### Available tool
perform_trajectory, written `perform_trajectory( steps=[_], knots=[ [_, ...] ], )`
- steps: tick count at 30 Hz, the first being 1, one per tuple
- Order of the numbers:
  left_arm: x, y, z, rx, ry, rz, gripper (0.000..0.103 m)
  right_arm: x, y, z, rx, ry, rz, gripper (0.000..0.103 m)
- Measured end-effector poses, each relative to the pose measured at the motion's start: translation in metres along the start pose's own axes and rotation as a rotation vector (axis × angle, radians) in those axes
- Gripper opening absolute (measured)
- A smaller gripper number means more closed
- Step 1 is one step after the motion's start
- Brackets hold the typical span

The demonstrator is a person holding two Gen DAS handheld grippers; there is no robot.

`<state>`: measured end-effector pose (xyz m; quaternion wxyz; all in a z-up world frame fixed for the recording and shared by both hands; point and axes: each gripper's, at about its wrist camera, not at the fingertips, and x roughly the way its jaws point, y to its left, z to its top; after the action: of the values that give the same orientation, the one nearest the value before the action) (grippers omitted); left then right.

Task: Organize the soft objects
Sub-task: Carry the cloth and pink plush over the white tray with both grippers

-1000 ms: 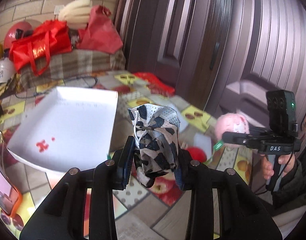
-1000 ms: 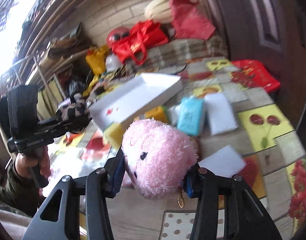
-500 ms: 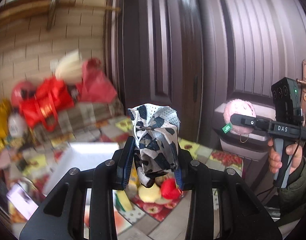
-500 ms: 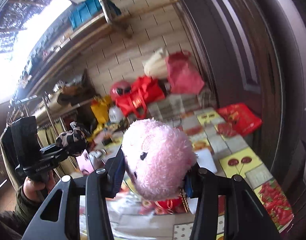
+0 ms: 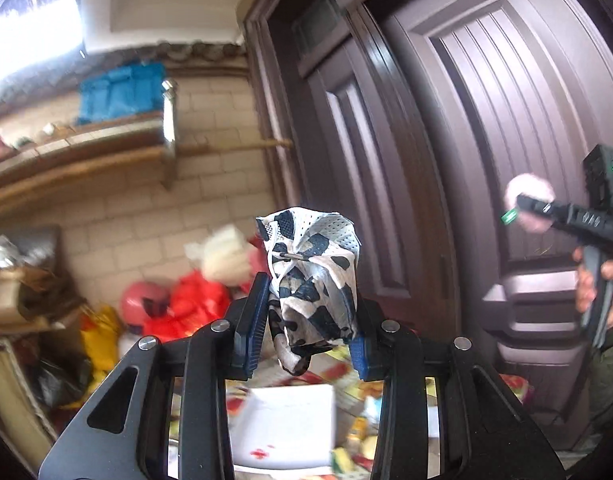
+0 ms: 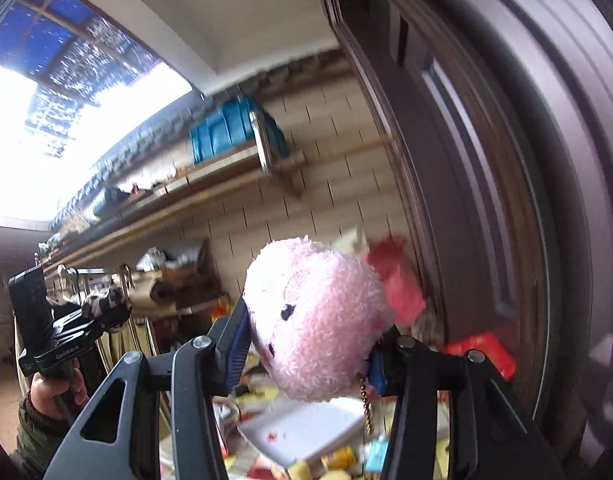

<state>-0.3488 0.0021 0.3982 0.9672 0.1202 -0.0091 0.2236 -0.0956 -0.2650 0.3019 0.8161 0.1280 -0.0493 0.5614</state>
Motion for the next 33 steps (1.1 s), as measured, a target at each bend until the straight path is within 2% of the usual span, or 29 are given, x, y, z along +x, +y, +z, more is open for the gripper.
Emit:
perform_trajectory(
  steps=[4,7,10,15,18,23,27,33],
  knots=[
    [-0.027,0.016,0.028,0.005,-0.034,0.082,0.035,-0.009,0.004,0.038,-0.014,-0.081,-0.04,0.048],
    [-0.05,0.031,0.051,0.029,-0.083,0.186,0.035,-0.012,0.004,0.068,-0.027,-0.141,-0.096,0.048],
    [-0.077,0.056,0.074,0.009,-0.119,0.264,0.035,-0.014,0.002,0.091,-0.016,-0.199,-0.148,0.048],
    [-0.102,0.093,0.081,-0.031,-0.141,0.373,0.035,-0.016,-0.004,0.118,0.029,-0.27,-0.192,0.048],
    [-0.108,0.111,0.074,-0.055,-0.12,0.402,0.035,-0.022,-0.003,0.122,0.051,-0.276,-0.161,0.048],
    [-0.075,0.122,0.047,-0.078,-0.047,0.366,0.035,-0.009,0.008,0.103,0.024,-0.238,-0.11,0.048],
    [-0.017,0.119,0.024,-0.121,0.023,0.271,0.035,0.032,0.018,0.082,0.026,-0.124,-0.042,0.048],
    [0.081,0.086,-0.033,-0.184,0.098,0.126,0.035,0.101,0.029,0.019,0.065,0.035,0.065,0.048]
  ],
)
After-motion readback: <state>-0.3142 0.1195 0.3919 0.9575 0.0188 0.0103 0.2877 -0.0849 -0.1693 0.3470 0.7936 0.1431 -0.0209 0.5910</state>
